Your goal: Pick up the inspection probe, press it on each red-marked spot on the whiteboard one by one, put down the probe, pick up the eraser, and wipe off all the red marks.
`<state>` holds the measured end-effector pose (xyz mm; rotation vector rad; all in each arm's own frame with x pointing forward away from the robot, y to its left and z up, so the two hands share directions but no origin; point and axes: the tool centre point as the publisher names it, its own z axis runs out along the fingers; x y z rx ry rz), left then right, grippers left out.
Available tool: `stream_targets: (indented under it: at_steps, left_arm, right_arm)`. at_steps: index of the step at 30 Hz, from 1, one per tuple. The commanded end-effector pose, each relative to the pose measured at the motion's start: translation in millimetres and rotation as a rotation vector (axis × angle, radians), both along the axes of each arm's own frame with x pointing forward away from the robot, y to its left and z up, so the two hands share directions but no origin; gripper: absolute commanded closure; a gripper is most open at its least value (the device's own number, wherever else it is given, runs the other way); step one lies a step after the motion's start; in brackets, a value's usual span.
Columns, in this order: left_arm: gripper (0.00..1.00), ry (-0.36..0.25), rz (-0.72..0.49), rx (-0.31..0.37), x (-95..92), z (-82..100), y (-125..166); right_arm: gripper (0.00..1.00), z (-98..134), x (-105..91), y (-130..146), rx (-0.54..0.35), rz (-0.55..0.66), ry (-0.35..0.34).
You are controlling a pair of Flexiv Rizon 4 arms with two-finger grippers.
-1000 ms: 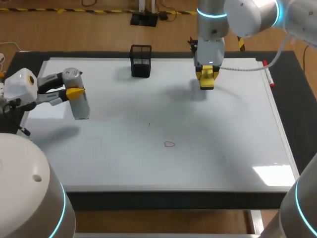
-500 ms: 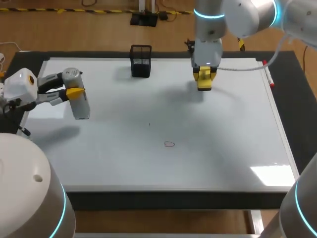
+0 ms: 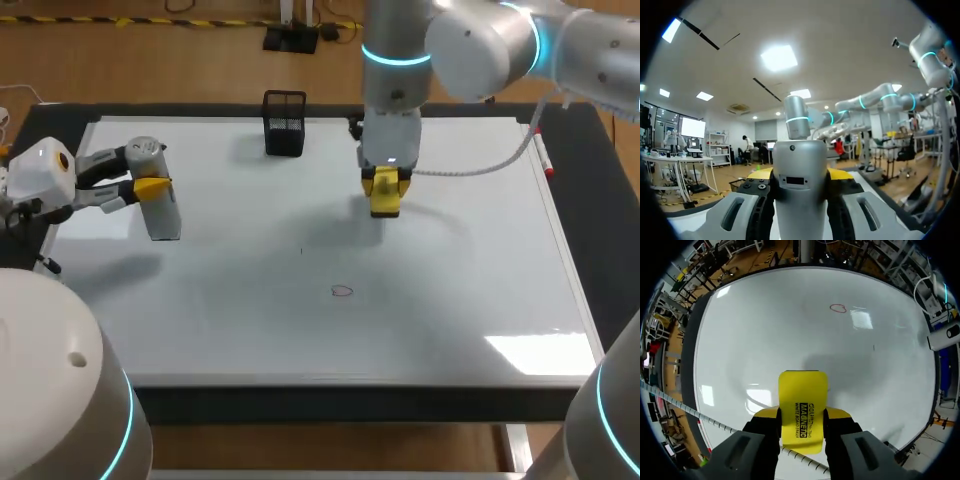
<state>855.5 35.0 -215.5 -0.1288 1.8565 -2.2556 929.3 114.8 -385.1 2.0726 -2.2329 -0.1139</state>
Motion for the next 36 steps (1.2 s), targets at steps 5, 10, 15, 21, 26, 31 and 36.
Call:
stream_targets:
  at_steps: [5, 10, 15, 21, 26, 31, 36]
  left_arm:
    - [1.0, 0.0, 0.002, 0.0, -0.9, 1.2, 0]
    - [1.0, 0.0, 0.002, 0.0, -0.9, 1.2, 0]
    - [1.0, 0.0, 0.002, 0.0, -0.9, 1.2, 0]
    - [1.0, 0.0, 0.002, 0.0, -0.9, 1.2, 0]
    - [1.0, 0.0, 0.002, 0.0, -0.9, 1.2, 0]
    - [1.0, 0.0, 0.002, 0.0, -0.9, 1.2, 0]
    - [1.0, 0.0, 0.002, 0.0, -0.9, 1.2, 0]
  right_arm:
    - [1.0, 2, -52.4, 32, -0.027, 0.018, -0.059]
    - [1.0, 1, -78.0, 48, 0.014, 0.012, -0.064]
    - [1.0, -6, -102.2, 66, 0.04, 0.041, -0.047]
    - [1.0, -22, -125.9, 83, 0.075, 0.078, -0.006]
    - [1.0, -27, -139.5, 95, 0.078, 0.1, 0.007]
    - [1.0, -29, -149.2, 105, 0.069, 0.128, 0.0]
    - [1.0, -29, -156.3, 115, 0.08, 0.149, 0.0]
